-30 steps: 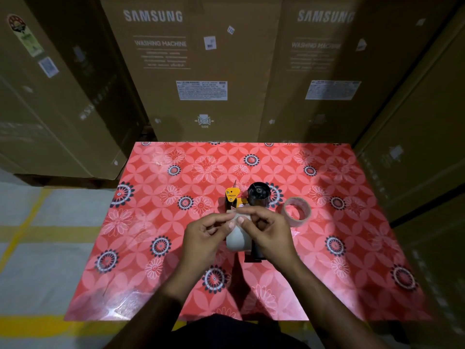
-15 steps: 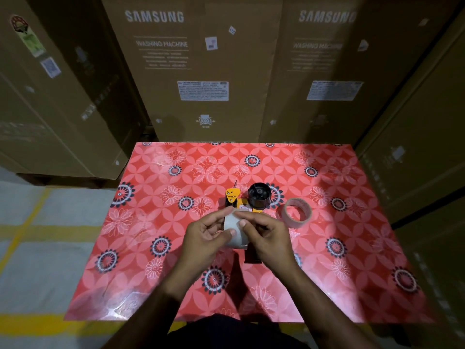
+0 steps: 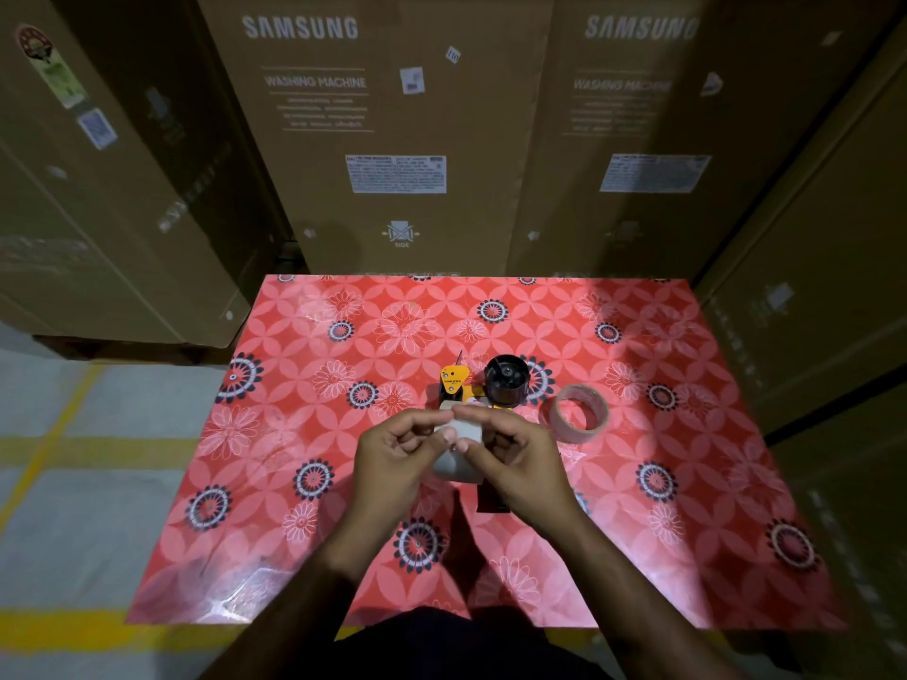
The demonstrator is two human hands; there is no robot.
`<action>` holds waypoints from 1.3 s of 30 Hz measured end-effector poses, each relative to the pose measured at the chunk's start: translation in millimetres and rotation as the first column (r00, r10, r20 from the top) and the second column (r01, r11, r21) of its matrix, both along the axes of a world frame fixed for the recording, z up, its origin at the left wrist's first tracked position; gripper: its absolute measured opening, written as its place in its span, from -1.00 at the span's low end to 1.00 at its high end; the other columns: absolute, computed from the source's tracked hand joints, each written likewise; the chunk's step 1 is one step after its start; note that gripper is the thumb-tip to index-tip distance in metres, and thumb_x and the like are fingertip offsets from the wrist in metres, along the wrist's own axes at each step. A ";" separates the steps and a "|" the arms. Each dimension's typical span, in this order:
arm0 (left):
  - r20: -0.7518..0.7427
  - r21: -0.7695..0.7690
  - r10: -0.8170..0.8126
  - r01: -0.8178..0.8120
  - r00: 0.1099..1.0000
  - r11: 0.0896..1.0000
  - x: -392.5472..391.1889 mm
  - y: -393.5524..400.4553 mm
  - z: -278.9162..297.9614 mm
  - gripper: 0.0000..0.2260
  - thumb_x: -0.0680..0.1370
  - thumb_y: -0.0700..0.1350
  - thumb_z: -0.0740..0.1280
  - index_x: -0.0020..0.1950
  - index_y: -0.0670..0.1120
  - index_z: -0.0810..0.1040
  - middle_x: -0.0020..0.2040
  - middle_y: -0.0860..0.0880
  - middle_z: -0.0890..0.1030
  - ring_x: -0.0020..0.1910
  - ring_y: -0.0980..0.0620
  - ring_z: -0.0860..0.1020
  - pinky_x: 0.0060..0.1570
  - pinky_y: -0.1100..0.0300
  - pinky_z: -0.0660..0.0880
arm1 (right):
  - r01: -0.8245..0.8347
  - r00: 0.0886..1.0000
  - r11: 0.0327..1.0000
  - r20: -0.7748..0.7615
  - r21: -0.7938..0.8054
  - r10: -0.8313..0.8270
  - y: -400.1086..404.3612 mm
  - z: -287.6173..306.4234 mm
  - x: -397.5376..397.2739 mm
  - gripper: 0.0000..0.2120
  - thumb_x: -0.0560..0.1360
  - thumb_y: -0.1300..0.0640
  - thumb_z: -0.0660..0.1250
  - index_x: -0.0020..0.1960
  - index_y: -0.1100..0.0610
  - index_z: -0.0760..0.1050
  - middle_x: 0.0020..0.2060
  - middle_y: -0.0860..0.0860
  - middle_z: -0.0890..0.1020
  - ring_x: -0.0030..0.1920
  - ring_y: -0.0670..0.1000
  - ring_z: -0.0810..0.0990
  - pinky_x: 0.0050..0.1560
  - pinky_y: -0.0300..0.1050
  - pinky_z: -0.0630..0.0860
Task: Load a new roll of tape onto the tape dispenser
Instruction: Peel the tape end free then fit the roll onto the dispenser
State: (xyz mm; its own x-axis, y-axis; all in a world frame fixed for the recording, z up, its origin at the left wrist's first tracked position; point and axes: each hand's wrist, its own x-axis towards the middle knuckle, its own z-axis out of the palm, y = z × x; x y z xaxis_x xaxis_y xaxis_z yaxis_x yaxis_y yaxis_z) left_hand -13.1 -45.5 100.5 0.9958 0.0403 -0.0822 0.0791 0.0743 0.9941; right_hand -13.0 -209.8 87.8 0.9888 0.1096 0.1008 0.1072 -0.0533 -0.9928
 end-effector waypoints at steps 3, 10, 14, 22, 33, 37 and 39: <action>0.001 -0.017 -0.014 0.014 1.000 1.000 1.5 -0.7 0.5 -0.79 0.48 -0.34 0.46 0.06 -0.12 0.70 -0.01 -0.04 0.75 0.00 0.00 0.71 -0.03 0.19 0.61 | 0.025 1.000 0.999 -0.013 0.029 -0.025 0.2 1.2 3.1 -0.73 0.55 0.24 0.43 0.20 0.00 0.67 0.15 -0.08 0.72 0.21 -0.01 0.67 0.18 -0.10 0.57; -0.009 -0.048 -0.073 0.073 0.997 0.996 4.4 -0.1 -2.6 -0.68 0.43 -0.39 0.48 0.15 -0.16 0.66 0.01 -0.10 0.74 0.00 0.00 0.70 -0.01 0.19 0.60 | 0.132 0.991 0.991 -0.027 -0.029 -0.133 4.0 -3.3 5.8 -0.83 0.59 0.16 0.37 0.10 0.04 0.71 0.02 -0.11 0.75 0.09 -0.09 0.70 0.08 -0.21 0.55; -0.031 -0.044 -0.044 0.042 0.999 0.998 4.1 -5.2 -5.0 -0.70 0.47 -0.38 0.45 0.16 -0.15 0.67 0.00 -0.06 0.75 -0.01 0.06 0.70 -0.05 0.25 0.59 | 0.158 0.986 0.985 -0.035 -0.067 -0.160 4.8 1.9 9.7 -0.81 0.58 0.02 0.29 0.03 -0.17 0.67 -0.01 -0.20 0.73 0.04 -0.15 0.68 0.01 -0.25 0.52; 0.006 0.016 0.052 -0.052 0.999 0.999 8.8 -4.2 -0.5 -0.85 0.57 -0.26 0.38 0.01 -0.08 0.72 -0.06 -0.02 0.76 -0.06 0.03 0.70 -0.05 0.14 0.61 | -0.040 0.993 0.999 -0.107 0.031 0.043 -5.9 -6.0 7.8 -0.54 0.34 0.12 0.58 0.24 -0.01 0.66 0.10 0.02 0.72 0.06 0.16 0.70 0.07 0.15 0.63; -0.049 0.032 -0.266 0.268 0.963 0.963 -1.5 9.6 -12.9 -0.50 0.33 -0.41 0.58 0.22 -0.11 0.66 0.09 -0.12 0.72 0.01 -0.15 0.72 0.02 0.02 0.66 | 0.028 0.921 0.980 -0.387 0.197 0.052 -17.1 1.0 18.5 -0.78 0.21 0.35 0.59 -0.22 0.11 0.71 -0.35 0.18 0.51 -0.32 0.11 0.50 -0.24 -0.02 0.49; -0.037 0.003 -0.259 0.259 0.965 0.966 -4.3 4.6 -14.1 -0.50 0.33 -0.47 0.55 0.23 -0.15 0.65 0.09 -0.13 0.72 0.03 -0.14 0.71 -0.01 0.07 0.65 | 0.065 0.920 0.983 -0.391 0.169 0.006 -15.9 10.6 18.3 -0.89 0.49 0.30 0.48 -0.21 0.19 0.66 -0.38 0.14 0.61 -0.45 -0.04 0.55 -0.49 -0.24 0.45; -0.041 -0.032 -0.209 0.208 0.977 0.978 -2.9 3.5 -17.1 -0.50 0.33 -0.49 0.53 0.19 -0.13 0.65 0.09 -0.13 0.72 0.06 -0.14 0.70 0.01 0.07 0.64 | 0.061 0.924 0.981 -0.383 0.186 0.015 -14.4 13.1 18.9 -0.90 0.56 0.29 0.40 -0.11 0.20 0.68 -0.28 0.08 0.69 -0.37 -0.07 0.62 -0.45 -0.21 0.51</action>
State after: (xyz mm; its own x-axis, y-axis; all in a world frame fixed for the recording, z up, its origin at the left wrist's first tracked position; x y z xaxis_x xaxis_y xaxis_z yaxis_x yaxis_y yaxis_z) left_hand -16.0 -41.9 83.4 0.9774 -0.1706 -0.1247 0.1397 0.0786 0.9871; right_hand 5.9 -224.2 100.8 0.9581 0.1031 -0.2673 -0.2802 0.1426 -0.9493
